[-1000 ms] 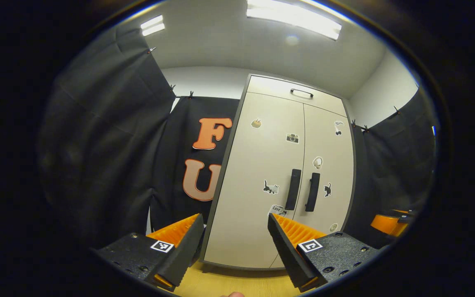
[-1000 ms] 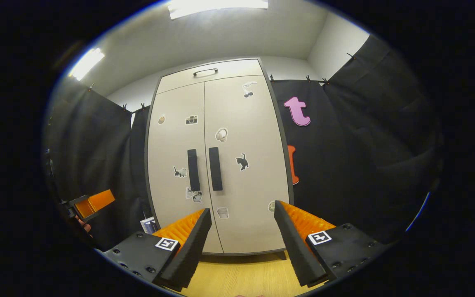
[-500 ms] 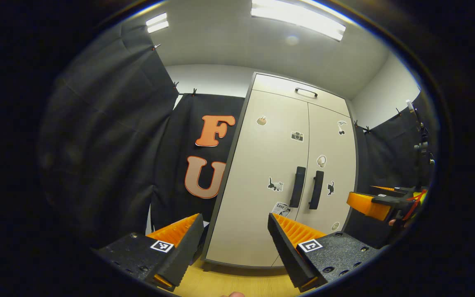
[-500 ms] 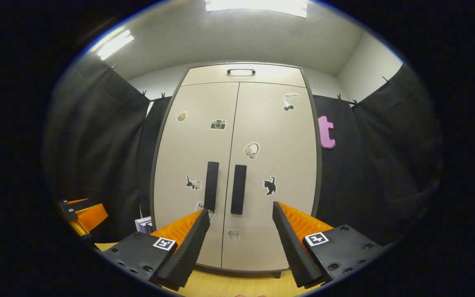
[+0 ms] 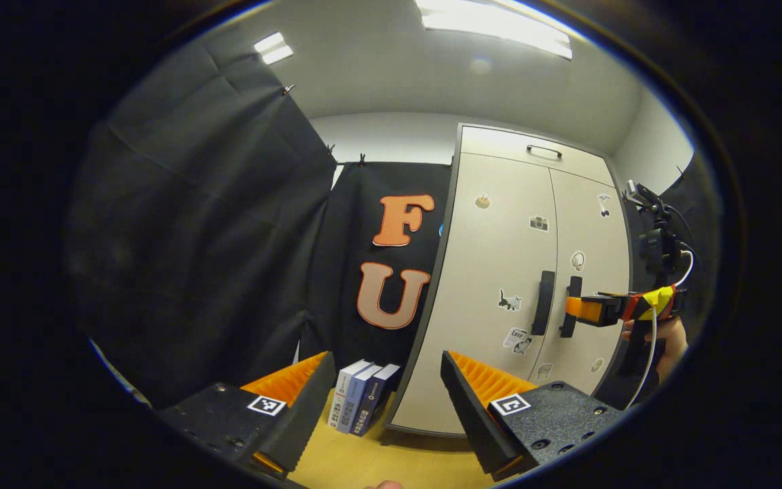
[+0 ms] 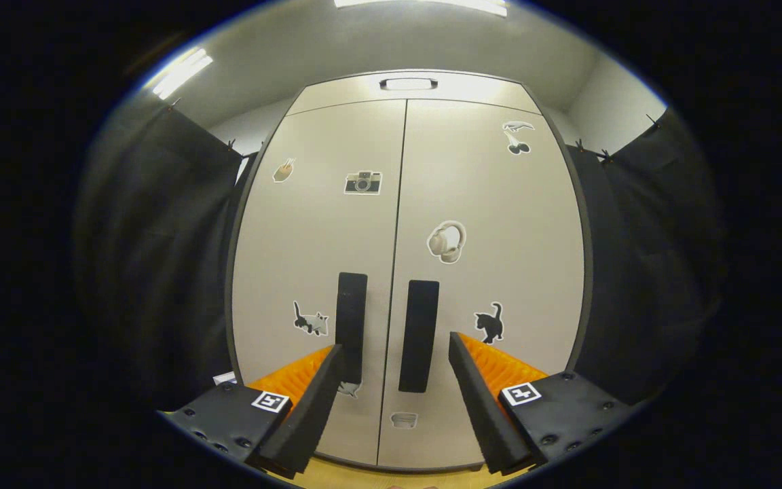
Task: Open the right door of the double-door shoe cabinet with the right hand, and open the left door with the left hand.
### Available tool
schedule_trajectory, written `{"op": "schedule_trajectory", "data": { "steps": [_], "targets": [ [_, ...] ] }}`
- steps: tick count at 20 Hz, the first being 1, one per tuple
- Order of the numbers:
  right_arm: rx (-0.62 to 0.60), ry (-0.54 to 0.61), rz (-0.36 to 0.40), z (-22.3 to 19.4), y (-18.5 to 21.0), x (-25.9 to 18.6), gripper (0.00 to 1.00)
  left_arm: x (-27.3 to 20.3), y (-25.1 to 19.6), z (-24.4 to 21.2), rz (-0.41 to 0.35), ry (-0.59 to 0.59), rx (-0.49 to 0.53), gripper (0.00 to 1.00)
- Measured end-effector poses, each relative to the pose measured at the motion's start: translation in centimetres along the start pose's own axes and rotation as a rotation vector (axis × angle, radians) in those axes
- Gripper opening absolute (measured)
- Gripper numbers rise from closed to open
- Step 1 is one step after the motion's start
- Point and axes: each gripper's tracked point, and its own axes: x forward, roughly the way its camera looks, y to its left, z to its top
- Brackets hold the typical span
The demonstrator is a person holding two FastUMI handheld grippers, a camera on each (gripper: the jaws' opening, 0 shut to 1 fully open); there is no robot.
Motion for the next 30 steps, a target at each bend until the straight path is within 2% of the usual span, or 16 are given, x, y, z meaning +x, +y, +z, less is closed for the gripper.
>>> {"op": "schedule_trajectory", "data": {
  "steps": [3, 5, 9, 10, 11, 12, 13, 14, 15, 17, 18, 23, 24, 25, 26, 30],
  "targets": [
    [0.048, 0.013, 0.017, -0.7, 0.5, 1.3, 0.98, 1.1, 0.0, -0.5, -0.011, 0.014, -0.035, 0.94],
    [0.024, 0.008, -0.04, -0.7, -1.2, 1.9, 0.97, 2.3, -0.5, -1.5, -0.056, 0.034, -0.029, 0.94],
    [0.256, 0.004, -0.061, 2.3, -3.6, 3.2, 0.94, 4.6, -1.6, -3.5, -0.129, 0.065, -0.013, 0.94],
    [0.273, 0.009, -0.064, 2.6, -4.1, 3.7, 0.97, 4.6, -1.7, -3.6, -0.138, 0.065, -0.016, 0.94],
    [0.266, 0.007, -0.081, 2.5, -4.8, 4.1, 0.97, 4.5, -1.7, -3.8, -0.141, 0.064, -0.018, 0.95],
    [0.258, 0.014, -0.081, 2.3, -4.9, 4.3, 0.83, 4.4, -1.7, -4.1, -0.142, 0.065, -0.017, 0.95],
    [0.261, 0.003, -0.076, 2.6, -4.7, 4.4, 0.8, 4.4, -1.7, -4.2, -0.144, 0.067, -0.017, 0.97],
    [0.238, -0.006, -0.075, 2.6, -4.7, 4.5, 0.8, 4.5, -1.5, -4.4, -0.137, 0.068, -0.015, 0.94],
    [0.2, -0.01, -0.074, 2.6, -4.8, 4.5, 0.9, 4.6, -0.8, -4.4, -0.116, 0.059, -0.004, 0.94],
    [0.135, -0.01, -0.077, 2.7, -4.6, 4.3, 0.9, 4.8, -0.4, -4.1, -0.098, 0.042, 0.033, 0.94],
    [0.121, 0.004, -0.057, 2.5, -3.9, 4.1, 0.78, 4.9, -0.4, -4.1, -0.096, 0.039, 0.047, 0.94],
    [0.152, 0.108, -0.058, -0.9, -3.7, 6.7, 0.82, 5.4, -0.2, -3.8, -0.095, -0.013, 0.072, 0.94],
    [0.173, 0.13, -0.062, -1.6, -3.7, 7.3, 0.8, 5.4, -0.2, -4.0, -0.094, -0.005, 0.086, 0.94],
    [0.172, 0.126, -0.083, -1.8, -4.1, 7.1, 0.67, 5.3, -0.1, -3.9, -0.088, -0.003, 0.095, 0.94],
    [0.154, 0.115, -0.091, -1.5, -4.2, 7.4, 0.77, 5.5, -0.1, -3.8, -0.08, -0.008, 0.099, 0.94],
    [0.128, 0.096, -0.119, -1.4, -4.1, 7.5, 0.76, 5.3, -0.1, -3.8, -0.068, -0.001, 0.06, 0.94]
  ]
}}
